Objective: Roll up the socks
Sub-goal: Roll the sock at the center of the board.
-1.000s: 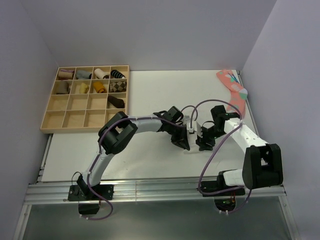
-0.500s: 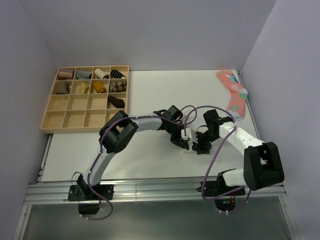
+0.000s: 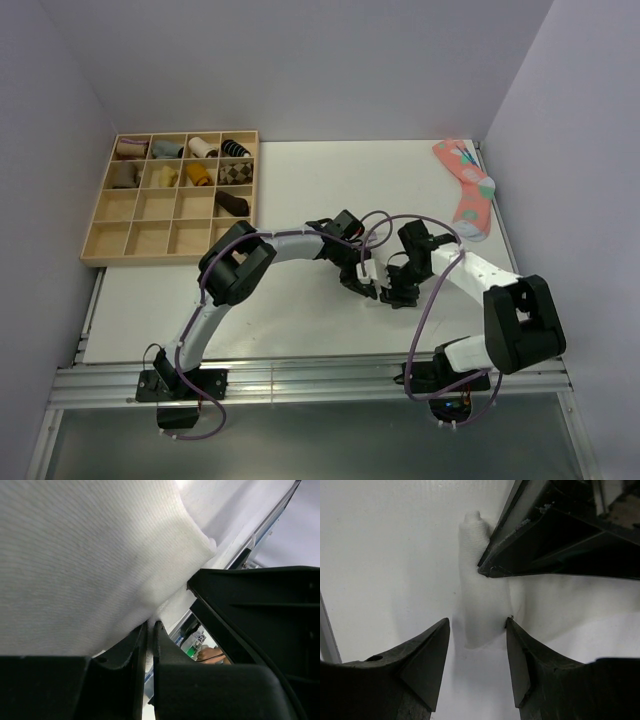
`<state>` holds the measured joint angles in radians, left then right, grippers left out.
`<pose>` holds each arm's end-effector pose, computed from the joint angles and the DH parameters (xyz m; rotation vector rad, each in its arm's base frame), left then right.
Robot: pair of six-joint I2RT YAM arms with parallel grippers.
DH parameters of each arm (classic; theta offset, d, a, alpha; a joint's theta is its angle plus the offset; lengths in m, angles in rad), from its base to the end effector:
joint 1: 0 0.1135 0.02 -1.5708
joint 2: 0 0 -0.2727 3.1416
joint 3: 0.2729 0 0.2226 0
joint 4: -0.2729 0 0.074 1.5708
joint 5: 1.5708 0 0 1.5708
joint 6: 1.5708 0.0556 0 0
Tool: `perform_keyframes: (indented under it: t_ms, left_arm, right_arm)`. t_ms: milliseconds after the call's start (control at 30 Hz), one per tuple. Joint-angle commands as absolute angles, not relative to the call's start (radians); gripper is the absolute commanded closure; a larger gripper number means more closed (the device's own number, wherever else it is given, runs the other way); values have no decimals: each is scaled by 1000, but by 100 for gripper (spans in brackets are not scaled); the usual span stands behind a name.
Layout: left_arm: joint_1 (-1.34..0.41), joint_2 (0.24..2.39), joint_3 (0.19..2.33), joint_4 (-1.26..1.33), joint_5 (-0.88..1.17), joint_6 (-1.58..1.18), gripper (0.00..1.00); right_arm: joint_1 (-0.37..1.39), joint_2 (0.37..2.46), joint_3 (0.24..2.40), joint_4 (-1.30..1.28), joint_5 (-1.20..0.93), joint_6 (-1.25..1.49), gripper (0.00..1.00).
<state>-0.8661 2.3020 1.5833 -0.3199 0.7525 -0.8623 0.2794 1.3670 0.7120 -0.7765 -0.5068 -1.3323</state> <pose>0.2697 -0.3759 0.1218 -0.2889 -2.6354 1.2226 0.1736 0.0779 0.1761 -1.9986 1.8503 0.5142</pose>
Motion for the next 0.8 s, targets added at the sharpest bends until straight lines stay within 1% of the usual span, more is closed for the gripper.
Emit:
perform_keyframes:
  t_ms: [0, 167, 267, 300, 367, 433, 500, 567, 600, 667, 700, 767]
  left_arm:
    - [-853, 2347, 1580, -379, 672, -830, 100]
    - [-848, 2347, 1574, -361, 680, -841, 100]
    - [-845, 2338, 1551, -328, 695, -859, 99]
    - [-845, 2335, 1543, -309, 695, -864, 98]
    - [-845, 2318, 1507, -269, 701, -890, 97]
    - [-845, 2303, 1479, -204, 687, -911, 94]
    - [-845, 2260, 1419, -146, 672, -949, 90]
    - [-847, 2208, 1353, -57, 621, -983, 87]
    - [-845, 2191, 1333, -39, 600, -994, 84]
    - [-847, 2137, 1278, 26, 513, -1006, 81]
    - [-847, 2116, 1250, 55, 494, -1020, 78]
    - [-847, 2071, 1172, 157, 457, -1054, 77]
  right_arm:
    - [298, 1385, 707, -759, -479, -1328, 44]
    - [313, 1420, 719, -747, -454, -1304, 46]
    - [316, 1450, 738, -747, -449, -1286, 51]
    - [316, 1457, 748, -747, -449, -1281, 57]
    - [314, 1480, 759, -755, -448, -1275, 60]
    - [314, 1503, 776, -770, -448, -1272, 67]
    - [314, 1523, 799, -796, -453, -1267, 72]
    - [313, 1558, 830, -827, -459, -1262, 75]
    - [311, 1571, 839, -836, -465, -1258, 78]
    - [304, 1606, 876, -868, -475, -1253, 78]
    - [299, 1618, 888, -882, -483, -1255, 78]
    - [295, 1658, 926, -920, -491, -1255, 79]
